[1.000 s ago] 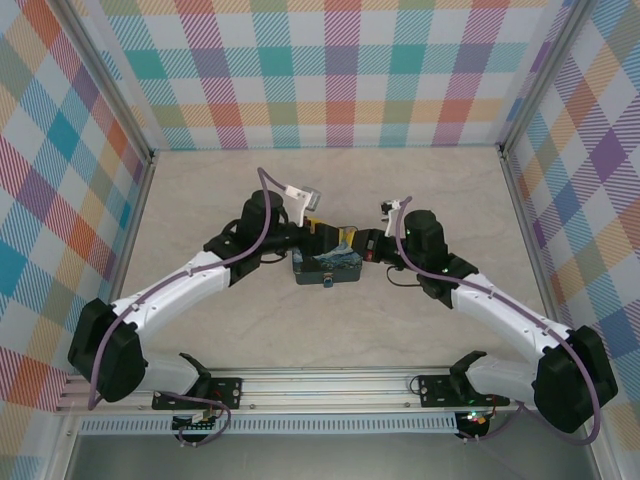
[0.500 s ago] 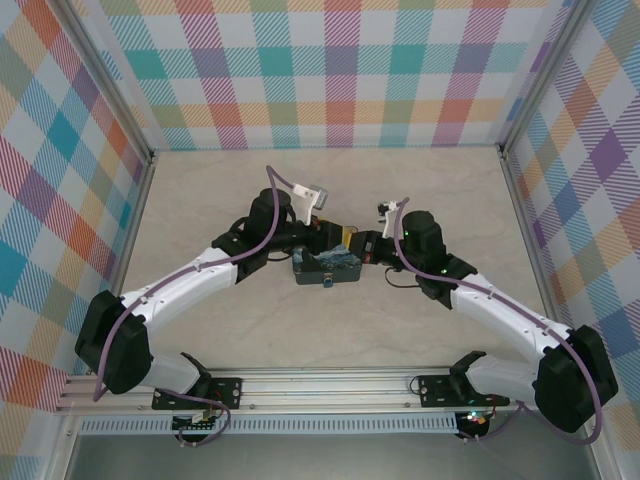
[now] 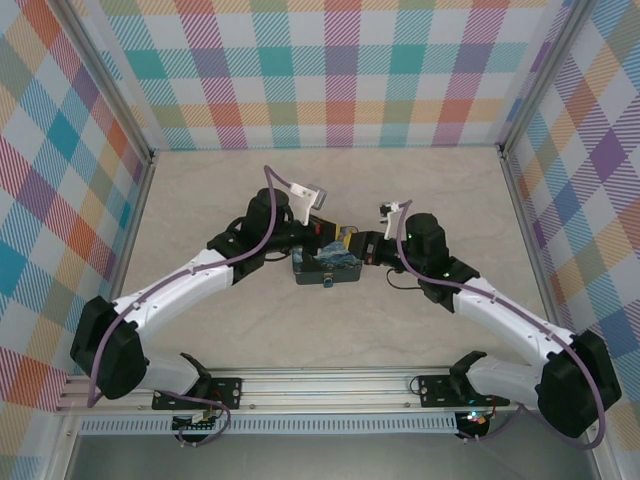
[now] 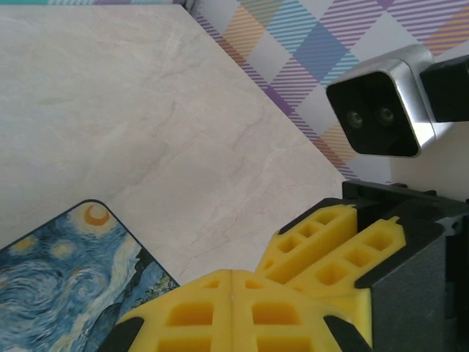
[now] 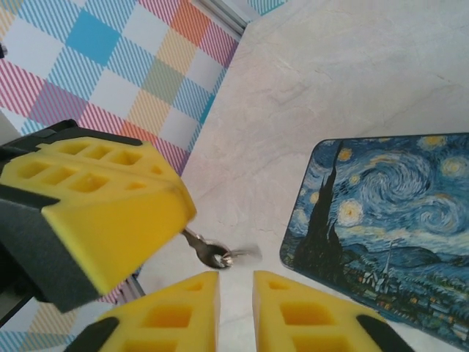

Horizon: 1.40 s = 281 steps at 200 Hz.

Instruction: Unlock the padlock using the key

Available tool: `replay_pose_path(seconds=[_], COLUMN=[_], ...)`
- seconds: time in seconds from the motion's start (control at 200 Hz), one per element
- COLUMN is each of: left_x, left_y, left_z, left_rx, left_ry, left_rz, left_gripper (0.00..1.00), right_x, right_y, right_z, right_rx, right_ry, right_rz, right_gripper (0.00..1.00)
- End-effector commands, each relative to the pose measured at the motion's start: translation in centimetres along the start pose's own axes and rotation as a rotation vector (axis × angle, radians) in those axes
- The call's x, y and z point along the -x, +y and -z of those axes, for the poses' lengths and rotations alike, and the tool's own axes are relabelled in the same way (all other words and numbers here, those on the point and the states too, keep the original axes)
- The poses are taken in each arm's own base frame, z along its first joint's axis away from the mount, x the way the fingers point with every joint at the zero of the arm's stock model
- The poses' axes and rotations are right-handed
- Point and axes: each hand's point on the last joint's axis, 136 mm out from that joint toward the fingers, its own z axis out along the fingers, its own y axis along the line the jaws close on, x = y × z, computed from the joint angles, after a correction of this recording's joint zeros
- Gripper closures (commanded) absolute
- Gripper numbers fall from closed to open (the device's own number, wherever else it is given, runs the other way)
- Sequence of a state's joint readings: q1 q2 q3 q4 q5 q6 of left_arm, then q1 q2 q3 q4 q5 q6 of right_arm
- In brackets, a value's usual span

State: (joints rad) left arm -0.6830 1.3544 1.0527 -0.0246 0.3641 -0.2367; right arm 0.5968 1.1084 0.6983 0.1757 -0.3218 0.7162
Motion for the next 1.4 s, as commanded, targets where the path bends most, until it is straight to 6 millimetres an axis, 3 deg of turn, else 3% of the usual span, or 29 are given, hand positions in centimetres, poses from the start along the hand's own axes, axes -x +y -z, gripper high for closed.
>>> replay_pose_path(seconds=[0.0,0.135,0.255,0.39,0.55,0.71,1.035,1.4], left_x=[3.0,3.7,4.3,4.8,5.1,5.2,5.1,5.4], left_y=[-1.7,-2.6,-4.1,-5.8,-7.4,-7.9,-7.5,-6.9], left_z=[2.5,3.7,4.8,5.8,6.7,6.9,6.6,6.5], left_rx=[0.012,0.005,-0.043,-0.112,-0.179,-0.208,-0.196,-0.161], left_ry=[-0.072,-0.078,-0.089,-0.094,-0.110,-0.114,-0.121,-0.134], left_rz=[-0.095,-0.148,-0.201,-0.249,-0.278,-0.274,-0.253,-0.243], left_gripper=[1.00,1.00,1.00,1.00,1.00,1.00,1.00,1.00], right_x=[0.1,0.6,2.1,2.6,3.5,3.7,3.0,2.0], right_y=[1.5,3.0,6.5,9.6,11.2,11.1,10.5,10.2], right_z=[1.0,2.3,4.0,4.9,4.8,4.0,3.0,2.3], right_rx=[0.081,0.194,0.358,0.488,0.575,0.604,0.595,0.592], right_ry=[-0.010,-0.006,-0.047,-0.039,-0.052,-0.036,-0.002,0.027], right_rz=[0.083,0.141,0.254,0.378,0.415,0.381,0.353,0.333], right_gripper=[0.69,0.51,0.35,0.29,0.32,0.39,0.56,0.64])
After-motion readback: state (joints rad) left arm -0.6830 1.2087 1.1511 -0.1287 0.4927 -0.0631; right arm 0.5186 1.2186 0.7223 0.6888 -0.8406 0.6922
